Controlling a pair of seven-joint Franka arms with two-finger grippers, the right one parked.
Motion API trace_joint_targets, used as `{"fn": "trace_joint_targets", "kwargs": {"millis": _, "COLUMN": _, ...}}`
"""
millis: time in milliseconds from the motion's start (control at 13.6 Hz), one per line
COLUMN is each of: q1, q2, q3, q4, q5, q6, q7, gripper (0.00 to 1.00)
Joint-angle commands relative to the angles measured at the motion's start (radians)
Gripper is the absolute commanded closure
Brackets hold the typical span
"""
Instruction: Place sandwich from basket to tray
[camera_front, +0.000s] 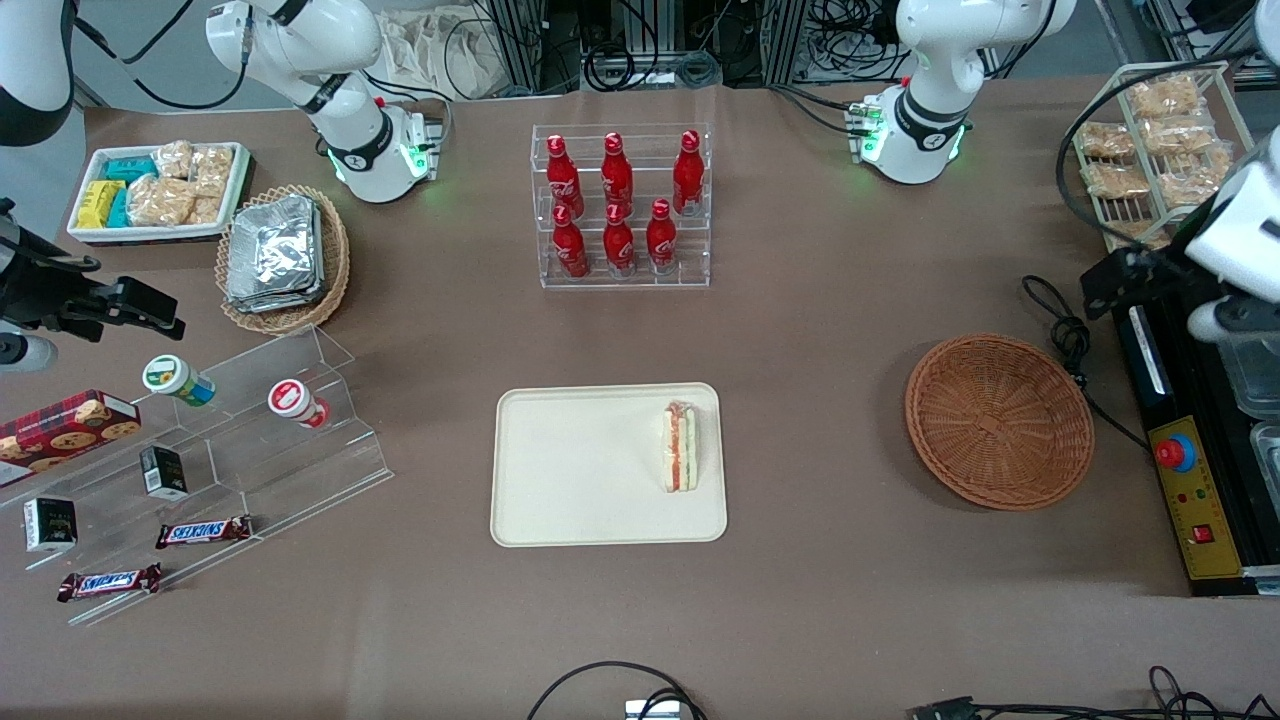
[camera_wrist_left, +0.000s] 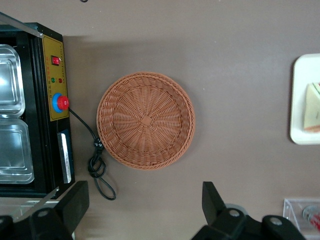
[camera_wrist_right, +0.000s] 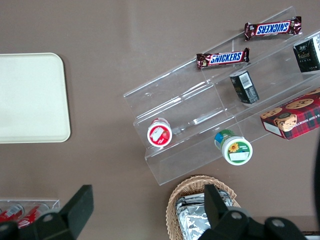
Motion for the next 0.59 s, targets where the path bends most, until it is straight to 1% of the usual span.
{"fn": "trace_joint_targets", "kwargs": {"millis": 0, "q1": -0.007, "q2": -0.096, "q3": 0.041, "q4": -0.086, "q5": -0.036, "q6": 0.014, "q7": 0.096, "gripper": 0.00}}
{"fn": "trace_joint_targets", "kwargs": {"millis": 221, "q1": -0.007, "q2": -0.117, "q3": 0.041, "q4": -0.091, "q5": -0.051, "q6": -0.017, "q7": 0.097, "gripper": 0.00}}
{"fn": "trace_joint_targets", "kwargs": {"millis": 515, "q1": 0.001, "q2": -0.125, "q3": 0.042, "q4": -0.100, "q5": -0.119, "q6": -0.016, "q7": 0.064, "gripper": 0.00}}
